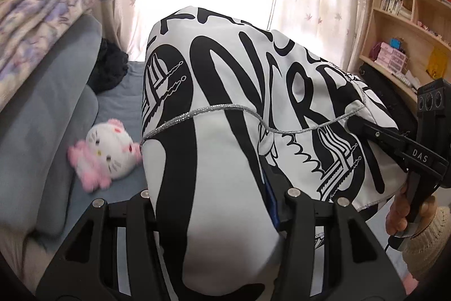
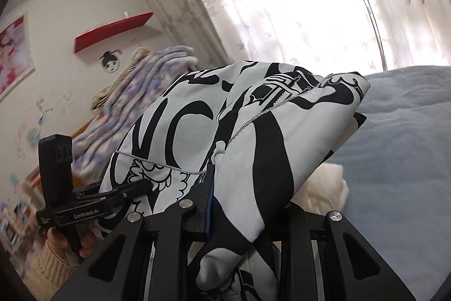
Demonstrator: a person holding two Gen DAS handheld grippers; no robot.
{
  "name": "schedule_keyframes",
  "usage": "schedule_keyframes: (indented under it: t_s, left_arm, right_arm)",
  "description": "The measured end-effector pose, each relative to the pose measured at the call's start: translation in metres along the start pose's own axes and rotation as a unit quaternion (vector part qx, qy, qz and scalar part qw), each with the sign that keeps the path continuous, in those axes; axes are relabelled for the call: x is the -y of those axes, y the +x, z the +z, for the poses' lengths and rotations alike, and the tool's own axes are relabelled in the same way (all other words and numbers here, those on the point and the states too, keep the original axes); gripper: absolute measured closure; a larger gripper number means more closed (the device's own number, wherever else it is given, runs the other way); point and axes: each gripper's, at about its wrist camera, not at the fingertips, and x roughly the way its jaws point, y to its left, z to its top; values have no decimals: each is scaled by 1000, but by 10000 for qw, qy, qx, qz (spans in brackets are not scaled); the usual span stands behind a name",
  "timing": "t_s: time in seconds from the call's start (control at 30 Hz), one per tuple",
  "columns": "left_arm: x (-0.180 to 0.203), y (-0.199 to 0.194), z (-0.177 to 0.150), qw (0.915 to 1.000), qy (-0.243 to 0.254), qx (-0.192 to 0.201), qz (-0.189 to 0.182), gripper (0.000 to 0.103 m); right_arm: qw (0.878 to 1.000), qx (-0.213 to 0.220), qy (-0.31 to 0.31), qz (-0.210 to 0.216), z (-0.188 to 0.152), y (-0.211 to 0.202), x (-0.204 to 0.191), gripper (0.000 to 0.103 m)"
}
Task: Fold large clothes
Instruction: 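Carry the bundle with both tools onto the folded cream puffer jacket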
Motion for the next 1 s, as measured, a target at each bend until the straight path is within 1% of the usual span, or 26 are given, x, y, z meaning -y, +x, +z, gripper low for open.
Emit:
schedule_keyframes:
  t_s: [0.03, 0.07, 0.13, 0.17, 0.2, 0.23, 0.27, 0.3, 0.33, 0.37, 0.4, 0.43, 0.47, 0.5, 0.53, 0.57, 0.6, 0.7, 0.73, 0.77, 0.83, 0.87, 0.9, 0.97, 1.0]
  left_arm:
    - [-16, 22, 1, 10000, 7, -65, -52, 56]
    - [-34, 46, -3, 9998, -53, -154, -99, 56]
    - [-64, 95, -4, 9988, -179, -418, -206, 56]
    - [-75, 118, -10, 9976, -279, -574, -257, 55]
    - [-89, 147, -18, 9959, -358, -763, -318, 55]
    - [-94, 168, -30, 9939, -425, -967, -326, 53]
    - [-101, 197, -46, 9907, -511, -1240, -246, 45]
    - [-107, 217, -61, 9893, -592, -1317, -185, 34]
    - [-113, 226, -72, 9891, -788, -1221, -243, 29]
    - [-120, 231, -78, 9883, -986, -1105, -370, 26]
    - [-125, 234, -82, 9869, -1111, -1056, -493, 26]
    - [-130, 239, -85, 9845, -1257, -1043, -638, 25]
    - [-131, 241, -86, 9845, -1262, -1044, -632, 24]
    - [-132, 242, -86, 9854, -1213, -1041, -586, 23]
    - [-128, 239, -88, 9867, -1144, -1029, -517, 23]
    - [-127, 238, -87, 9880, -1076, -1020, -444, 22]
    - [-125, 235, -86, 9891, -999, -1017, -361, 22]
    - [-119, 215, -85, 9910, -878, -1005, -93, 22]
    - [-118, 207, -86, 9916, -821, -999, 13, 22]
    - [-117, 201, -82, 9924, -758, -959, 113, 22]
    - [-112, 177, -70, 9952, -525, -655, 506, 22]
    - [-112, 172, -65, 9954, -490, -555, 603, 22]
    - [-111, 163, -56, 9954, -500, -385, 725, 23]
    - [-109, 155, -40, 9944, -581, -175, 860, 25]
    - [-108, 156, -31, 9936, -614, -98, 946, 30]
  right_arm:
    - [9999, -7, 117, 5, 2, 19, 19, 81]
    - [9998, -34, 198, 11, -2, 27, 35, 81]
    - [9988, -181, 436, -96, -20, 77, 61, 81]
    - [9980, -267, 551, -133, -23, 105, 88, 81]
    - [9962, -437, 710, -237, -41, 119, 110, 81]
    - [9937, -652, 815, -402, -62, 134, 132, 80]
    - [9920, -741, 860, -549, -76, 153, 149, 76]
    - [9912, -772, 905, -588, -87, 162, 163, 73]
    - [9910, -782, 940, -548, -93, 166, 170, 67]
    - [9907, -797, 976, -507, -98, 171, 179, 61]
    - [9905, -816, 972, -530, -101, 176, 185, 60]
    - [9906, -835, 928, -557, -103, 181, 188, 56]
    - [9906, -888, 843, -618, -105, 186, 189, 50]
    - [9903, -925, 773, -694, -104, 200, 192, 47]
    - [9898, -960, 714, -773, -105, 208, 192, 38]
    - [9893, -991, 668, -841, -105, 204, 194, 30]
    - [9884, -1033, 641, -915, -105, 203, 195, 29]
    - [9873, -1057, 624, -1012, -98, 191, 199, 28]
    - [9872, -999, 614, -1083, -94, 181, 202, 28]
    - [9876, -931, 604, -1108, -89, 161, 206, 28]
    - [9879, -709, 565, -1260, -74, 147, 208, 28]
    - [9874, -615, 510, -1363, -68, 145, 208, 28]
    - [9868, -527, 430, -1467, -58, 149, 206, 28]
    - [9846, -464, 302, -1658, -39, 160, 194, 28]
    - [9844, -481, 273, -1669, -32, 172, 188, 28]
